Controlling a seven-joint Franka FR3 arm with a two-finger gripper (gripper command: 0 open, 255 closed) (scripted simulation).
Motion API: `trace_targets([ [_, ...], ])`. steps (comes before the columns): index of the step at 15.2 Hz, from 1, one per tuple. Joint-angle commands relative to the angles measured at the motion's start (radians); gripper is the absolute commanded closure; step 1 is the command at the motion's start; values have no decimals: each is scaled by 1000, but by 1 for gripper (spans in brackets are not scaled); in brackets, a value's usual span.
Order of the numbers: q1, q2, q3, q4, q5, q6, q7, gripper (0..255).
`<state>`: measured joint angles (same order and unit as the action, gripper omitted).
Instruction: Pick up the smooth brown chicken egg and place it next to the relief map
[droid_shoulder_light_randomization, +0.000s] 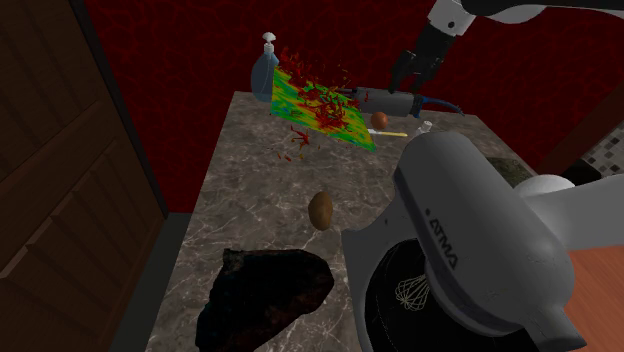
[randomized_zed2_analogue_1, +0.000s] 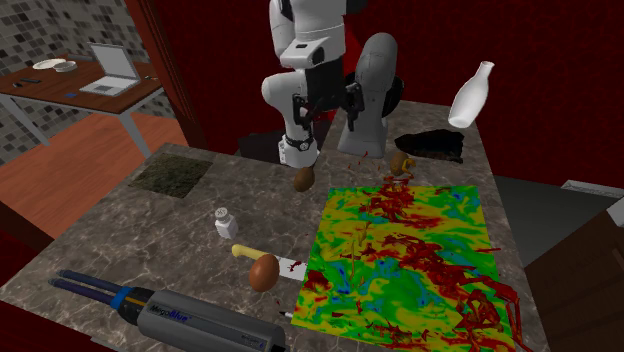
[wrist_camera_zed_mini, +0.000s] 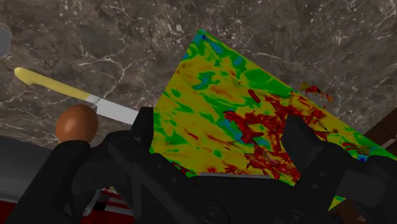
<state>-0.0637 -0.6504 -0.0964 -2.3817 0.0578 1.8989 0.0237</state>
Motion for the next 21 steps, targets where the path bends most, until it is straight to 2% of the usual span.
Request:
trace_targets([
  [1,-15,33,-27,-15,-1,60,-14,0],
  [7,-42,179,-110,-25,23,238,-61,0],
  [12,-51,324,-184,-1,78,373,-119,0],
  [16,-50,452,-244,39,159,463,-187,0],
  [21,-55,628,-305,118,316,544,-304,0],
])
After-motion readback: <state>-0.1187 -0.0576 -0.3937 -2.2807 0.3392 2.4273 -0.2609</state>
